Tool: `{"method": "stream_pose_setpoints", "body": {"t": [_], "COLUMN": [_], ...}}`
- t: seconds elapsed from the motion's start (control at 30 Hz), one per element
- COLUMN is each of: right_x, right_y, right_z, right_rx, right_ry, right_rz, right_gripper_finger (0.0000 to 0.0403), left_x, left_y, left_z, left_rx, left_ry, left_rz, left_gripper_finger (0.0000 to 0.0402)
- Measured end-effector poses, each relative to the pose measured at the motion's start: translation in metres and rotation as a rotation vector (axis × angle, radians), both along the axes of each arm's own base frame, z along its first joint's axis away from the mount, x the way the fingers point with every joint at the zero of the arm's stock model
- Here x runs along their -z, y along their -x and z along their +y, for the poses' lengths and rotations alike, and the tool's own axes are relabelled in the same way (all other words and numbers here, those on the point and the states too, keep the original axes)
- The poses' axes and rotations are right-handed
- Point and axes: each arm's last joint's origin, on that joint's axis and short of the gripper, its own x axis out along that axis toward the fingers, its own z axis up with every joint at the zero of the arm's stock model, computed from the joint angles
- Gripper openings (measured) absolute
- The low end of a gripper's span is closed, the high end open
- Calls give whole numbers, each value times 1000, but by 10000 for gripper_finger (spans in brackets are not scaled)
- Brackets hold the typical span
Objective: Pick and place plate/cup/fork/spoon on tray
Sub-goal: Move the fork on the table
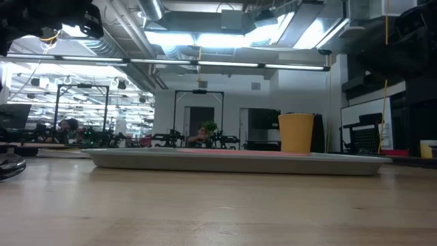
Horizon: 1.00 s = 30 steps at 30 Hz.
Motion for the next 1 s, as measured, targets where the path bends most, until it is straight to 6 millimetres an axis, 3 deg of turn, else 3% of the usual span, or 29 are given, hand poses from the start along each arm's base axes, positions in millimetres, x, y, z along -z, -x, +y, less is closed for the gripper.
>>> {"method": "stream_pose_setpoints", "body": {"t": [0.7,0.9,1.0], "right_x": [0,0,0], "right_y": [0,0,0], "right_z": [0,0,0], "right_rx": [0,1,1], "right_ry": [4,5,7], "right_rz": [0,0,0], "right_gripper_finger": [99,99,99], "left_x": [-9,-37,-50], "left_y": [3,9,-5], "left_z": [1,4,4], "left_rx": [16,-7,-113], "left_ry": [65,129,258], "left_rz": [-78,-294,-115], "left_gripper_finger": [39,39,39]}}
